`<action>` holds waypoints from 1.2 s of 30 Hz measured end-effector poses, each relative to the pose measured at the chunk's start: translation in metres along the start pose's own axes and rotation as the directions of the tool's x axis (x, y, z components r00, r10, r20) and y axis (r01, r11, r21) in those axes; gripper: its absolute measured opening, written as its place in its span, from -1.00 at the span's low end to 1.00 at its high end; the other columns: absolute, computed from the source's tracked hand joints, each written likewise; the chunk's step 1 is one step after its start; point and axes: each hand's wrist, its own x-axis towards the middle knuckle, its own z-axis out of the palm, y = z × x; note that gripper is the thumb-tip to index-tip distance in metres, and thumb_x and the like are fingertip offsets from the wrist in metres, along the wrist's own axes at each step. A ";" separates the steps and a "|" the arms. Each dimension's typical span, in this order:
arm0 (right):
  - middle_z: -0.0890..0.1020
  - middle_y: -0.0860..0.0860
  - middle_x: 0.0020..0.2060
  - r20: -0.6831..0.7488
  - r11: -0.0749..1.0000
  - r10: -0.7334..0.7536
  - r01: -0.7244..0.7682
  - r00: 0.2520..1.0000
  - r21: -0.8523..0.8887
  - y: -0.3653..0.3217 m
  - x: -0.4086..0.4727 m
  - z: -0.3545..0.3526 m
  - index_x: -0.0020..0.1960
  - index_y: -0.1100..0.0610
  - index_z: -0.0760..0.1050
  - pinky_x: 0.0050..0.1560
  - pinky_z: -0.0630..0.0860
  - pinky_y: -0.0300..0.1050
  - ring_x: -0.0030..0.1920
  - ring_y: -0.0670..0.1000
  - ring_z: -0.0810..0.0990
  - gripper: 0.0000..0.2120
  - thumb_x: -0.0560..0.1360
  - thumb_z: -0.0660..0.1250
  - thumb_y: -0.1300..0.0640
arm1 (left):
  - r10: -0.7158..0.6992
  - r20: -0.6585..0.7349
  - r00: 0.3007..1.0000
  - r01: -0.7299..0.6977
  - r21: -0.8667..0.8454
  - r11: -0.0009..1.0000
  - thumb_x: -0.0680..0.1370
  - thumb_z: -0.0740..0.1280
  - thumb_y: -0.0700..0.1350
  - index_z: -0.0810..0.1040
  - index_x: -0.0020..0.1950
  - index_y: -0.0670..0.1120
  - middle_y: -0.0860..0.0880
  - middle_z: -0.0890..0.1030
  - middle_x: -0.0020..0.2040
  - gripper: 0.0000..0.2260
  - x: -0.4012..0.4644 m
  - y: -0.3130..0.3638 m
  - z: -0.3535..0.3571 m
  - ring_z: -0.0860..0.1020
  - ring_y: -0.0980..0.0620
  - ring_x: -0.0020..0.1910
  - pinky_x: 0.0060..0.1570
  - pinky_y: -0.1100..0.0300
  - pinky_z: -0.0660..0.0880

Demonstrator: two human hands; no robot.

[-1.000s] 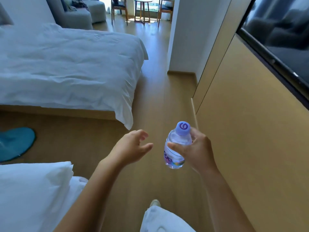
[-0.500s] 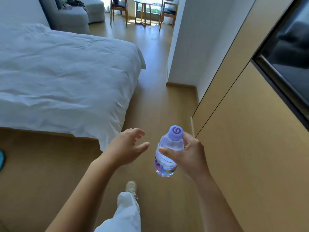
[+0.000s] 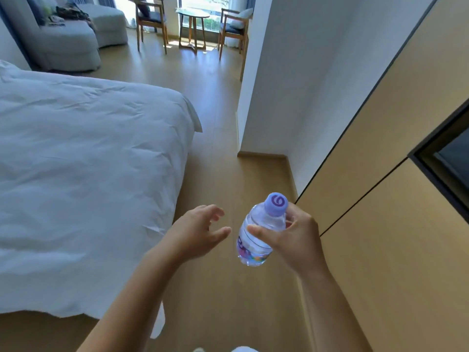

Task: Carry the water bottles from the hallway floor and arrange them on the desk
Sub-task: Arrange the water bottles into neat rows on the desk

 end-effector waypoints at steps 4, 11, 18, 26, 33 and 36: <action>0.66 -0.10 -0.29 -0.038 1.000 0.016 -0.015 0.999 0.016 0.010 0.074 0.006 -0.15 -0.06 0.58 -0.17 0.62 -0.01 -0.27 -0.10 0.65 -0.76 0.20 0.50 0.01 | 0.005 0.036 0.999 -0.005 0.025 1.000 0.49 0.36 0.07 0.51 0.21 -0.03 0.05 0.54 0.08 -0.66 0.073 -0.015 -0.012 0.51 0.13 -0.02 0.04 0.22 0.46; 0.66 -0.11 -0.29 -0.007 1.000 -0.008 0.008 1.000 0.001 0.036 0.233 0.017 -0.16 -0.04 0.58 -0.20 0.59 -0.13 -0.27 -0.12 0.63 -0.78 0.24 0.54 0.09 | -0.003 0.030 1.000 0.002 0.037 0.999 0.48 0.37 0.06 0.52 0.18 -0.02 0.10 0.50 -0.01 -0.68 0.231 -0.031 -0.021 0.50 0.13 -0.07 0.02 0.21 0.46; 0.67 -0.04 -0.25 0.053 0.999 -0.030 0.030 0.998 -0.010 0.035 0.422 0.010 -0.12 0.03 0.59 -0.08 0.59 0.03 -0.19 -0.05 0.65 -0.74 0.23 0.57 0.10 | -0.025 -0.003 1.000 0.025 0.030 0.999 0.48 0.38 0.03 0.53 0.17 -0.02 0.07 0.55 0.02 -0.71 0.403 -0.025 -0.052 0.52 0.12 -0.07 -0.02 0.26 0.43; 0.67 -0.06 -0.28 0.086 0.999 -0.027 0.024 0.996 0.038 0.038 0.595 0.030 -0.13 0.01 0.61 -0.11 0.60 -0.03 -0.22 -0.07 0.65 -0.77 0.25 0.56 0.12 | -0.115 0.007 0.993 0.115 -0.025 0.993 0.49 0.37 0.04 0.51 0.19 -0.01 0.06 0.55 0.05 -0.69 0.554 -0.056 -0.083 0.52 0.12 -0.04 0.01 0.23 0.44; 0.67 -0.04 -0.28 0.087 0.997 -0.045 0.040 0.995 0.061 0.034 0.761 0.080 -0.14 0.05 0.61 -0.18 0.58 -0.19 -0.25 -0.08 0.65 -0.77 0.24 0.57 0.15 | -0.100 0.028 0.995 0.100 -0.008 0.995 0.50 0.36 0.03 0.50 0.21 -0.02 0.04 0.56 0.09 -0.68 0.715 -0.104 -0.129 0.50 0.12 -0.05 -0.02 0.27 0.42; 0.67 -0.05 -0.29 0.088 0.994 -0.050 0.042 0.995 0.097 0.023 0.837 0.104 -0.16 0.03 0.61 -0.24 0.54 -0.28 -0.27 -0.12 0.64 -0.78 0.24 0.57 0.18 | -0.077 0.037 0.996 0.077 -0.008 0.997 0.51 0.36 0.02 0.49 0.24 -0.04 0.02 0.55 0.12 -0.67 0.788 -0.124 -0.166 0.50 0.13 -0.03 -0.04 0.31 0.39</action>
